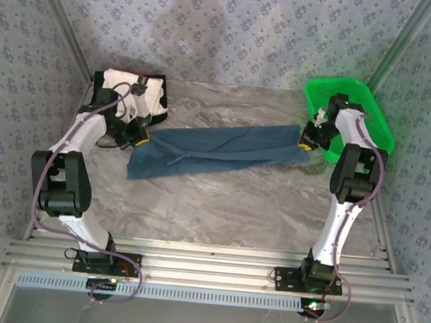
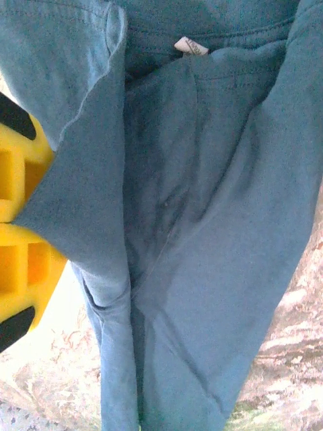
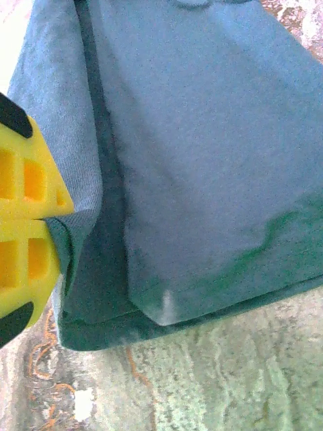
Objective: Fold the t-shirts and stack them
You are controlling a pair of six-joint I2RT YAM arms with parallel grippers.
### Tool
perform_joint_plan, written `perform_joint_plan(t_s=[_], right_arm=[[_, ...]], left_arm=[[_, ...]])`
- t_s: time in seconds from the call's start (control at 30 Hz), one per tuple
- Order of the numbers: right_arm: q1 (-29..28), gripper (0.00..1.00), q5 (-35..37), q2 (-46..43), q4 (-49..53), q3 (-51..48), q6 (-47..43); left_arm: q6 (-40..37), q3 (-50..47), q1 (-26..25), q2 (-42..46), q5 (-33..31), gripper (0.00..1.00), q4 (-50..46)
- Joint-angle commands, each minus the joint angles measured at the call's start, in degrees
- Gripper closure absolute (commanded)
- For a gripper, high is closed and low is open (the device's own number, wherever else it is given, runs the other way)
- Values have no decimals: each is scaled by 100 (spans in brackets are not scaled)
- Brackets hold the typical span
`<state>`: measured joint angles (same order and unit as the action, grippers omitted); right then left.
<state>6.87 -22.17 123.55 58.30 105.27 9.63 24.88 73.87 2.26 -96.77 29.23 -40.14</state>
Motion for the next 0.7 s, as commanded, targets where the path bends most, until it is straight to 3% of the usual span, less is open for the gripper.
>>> perform_joint_plan(t_s=[0.0,0.67], right_arm=[[-80,100,219,231,309,364,-143],[-208,99,809,787,440,934,-47]], left_arm=[[-23,229,42,-157,-58,100,98],[187,419,66,-757,-34,100,509]])
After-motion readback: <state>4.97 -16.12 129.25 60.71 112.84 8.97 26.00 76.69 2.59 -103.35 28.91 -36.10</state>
